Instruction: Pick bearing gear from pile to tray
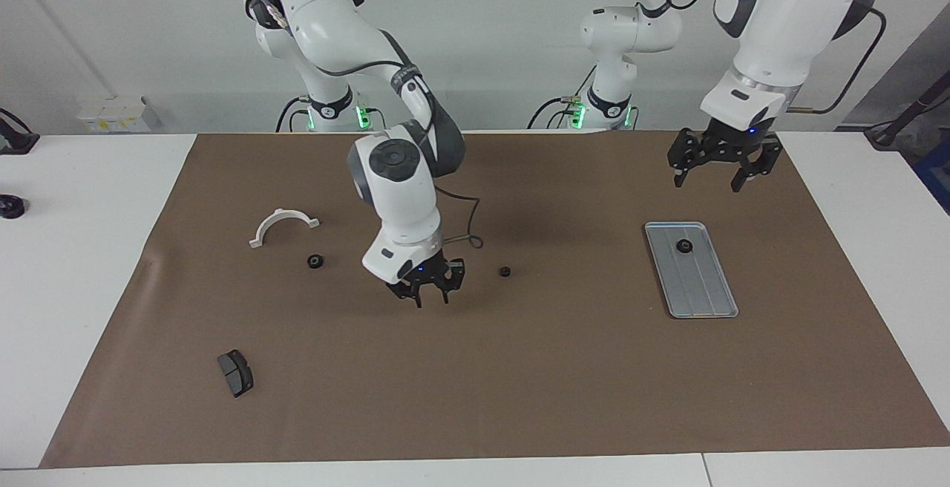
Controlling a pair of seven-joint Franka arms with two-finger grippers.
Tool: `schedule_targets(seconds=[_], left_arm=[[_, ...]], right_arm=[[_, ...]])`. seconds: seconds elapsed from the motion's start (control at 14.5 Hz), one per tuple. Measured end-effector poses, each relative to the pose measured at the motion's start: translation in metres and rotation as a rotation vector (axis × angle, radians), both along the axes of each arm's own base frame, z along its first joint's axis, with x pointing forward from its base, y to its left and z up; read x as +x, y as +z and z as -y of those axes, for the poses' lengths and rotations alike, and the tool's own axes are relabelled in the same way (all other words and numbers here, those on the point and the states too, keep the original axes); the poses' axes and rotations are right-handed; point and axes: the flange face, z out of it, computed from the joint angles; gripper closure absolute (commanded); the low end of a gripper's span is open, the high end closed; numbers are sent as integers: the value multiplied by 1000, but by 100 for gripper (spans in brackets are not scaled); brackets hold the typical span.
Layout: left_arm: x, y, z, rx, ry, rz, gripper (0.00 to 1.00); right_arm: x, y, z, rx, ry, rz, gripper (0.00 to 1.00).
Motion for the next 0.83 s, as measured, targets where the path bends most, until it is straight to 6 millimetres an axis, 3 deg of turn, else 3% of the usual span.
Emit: schedule_targets(seconds=[0.14, 0.34, 0.55, 0.83], left_arm=[[-2, -35, 42, -6, -7, -6, 0], [-5, -75, 100, -20, -15, -6, 0], [-8, -100, 138, -40, -24, 17, 0], [-15, -136, 179, -38, -11, 23, 0]], right_arm=[[3, 25, 46, -19, 7, -25, 48], [6, 39, 100, -34, 3, -50, 44], [6, 32, 141, -42, 5, -71, 35], [-4, 8, 177, -49, 4, -105, 35]])
